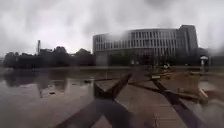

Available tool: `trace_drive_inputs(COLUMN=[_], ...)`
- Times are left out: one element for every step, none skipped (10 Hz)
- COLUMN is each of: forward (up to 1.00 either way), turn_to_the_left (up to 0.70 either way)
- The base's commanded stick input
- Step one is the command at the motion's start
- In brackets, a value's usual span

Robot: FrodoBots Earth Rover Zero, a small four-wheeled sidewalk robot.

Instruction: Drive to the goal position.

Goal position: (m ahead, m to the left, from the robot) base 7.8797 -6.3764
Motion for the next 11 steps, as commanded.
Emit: trace_drive_inputs(forward=[0.7, 0.7, 0.7, 0.7, 0.7, 0.7, 0.7, 0.7, 0.7, 0.7, 0.7], turn_to_the_left=[0.0, 0.0, 0.0, 0.0, 0.0, 0.0, 0.0, 0.0, 0.0, 0.0, 0.0])
